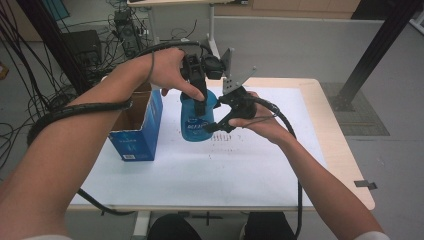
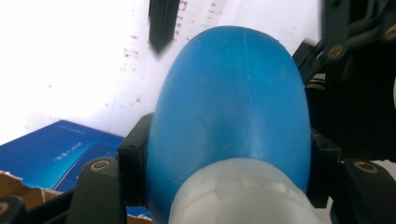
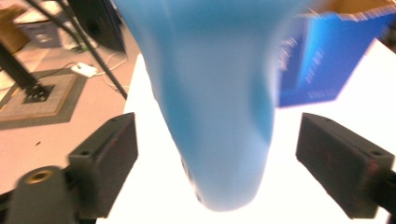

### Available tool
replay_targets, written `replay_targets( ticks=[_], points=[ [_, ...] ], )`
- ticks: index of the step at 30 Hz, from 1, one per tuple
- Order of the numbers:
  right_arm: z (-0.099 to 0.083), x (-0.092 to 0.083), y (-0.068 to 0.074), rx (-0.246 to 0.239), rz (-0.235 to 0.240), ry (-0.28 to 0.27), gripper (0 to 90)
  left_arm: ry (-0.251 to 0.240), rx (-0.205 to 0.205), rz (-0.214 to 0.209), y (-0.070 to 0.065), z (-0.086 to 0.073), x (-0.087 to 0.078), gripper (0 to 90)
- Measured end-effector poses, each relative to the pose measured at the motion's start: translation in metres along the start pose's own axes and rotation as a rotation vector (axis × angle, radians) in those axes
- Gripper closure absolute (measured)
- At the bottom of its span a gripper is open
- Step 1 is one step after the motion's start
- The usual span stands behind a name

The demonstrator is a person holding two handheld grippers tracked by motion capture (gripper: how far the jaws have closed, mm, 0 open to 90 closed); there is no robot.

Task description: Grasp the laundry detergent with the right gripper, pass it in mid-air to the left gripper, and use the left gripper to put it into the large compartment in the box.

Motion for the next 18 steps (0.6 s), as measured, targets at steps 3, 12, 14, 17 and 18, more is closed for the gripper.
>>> replay_targets(
  ticks=[3,12,14,17,18],
  points=[
    [-0.012,-0.012,-0.001,0.042,-0.057,0.064,5.1,-0.002,-0.022,0.005,0.003,-0.001,-0.004,36.9],
    [-0.036,-0.032,0.005,0.126,-0.118,0.229,4.8,-0.011,-0.155,0.03,0.017,-0.004,-0.025,36.8],
    [-0.04,-0.038,0.005,0.132,-0.137,0.255,4.9,-0.009,-0.181,0.038,0.02,-0.005,-0.03,36.8],
    [-0.042,-0.048,0.006,0.144,-0.158,0.26,4.9,0.001,-0.234,0.048,0.025,-0.008,-0.038,36.7],
    [-0.043,-0.052,0.006,0.148,-0.166,0.264,4.9,0.006,-0.249,0.054,0.025,-0.009,-0.041,36.7]
  ],
)
Point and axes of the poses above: each handheld gripper's, and its own axes: x roughly forward along the jaws, z roughly out of its top, y roughly to its left, the point moved 6 cm from there along x, roughly forward along the jaws, and after that the axes turned 7 degrees about z, right-handed, at the moved point
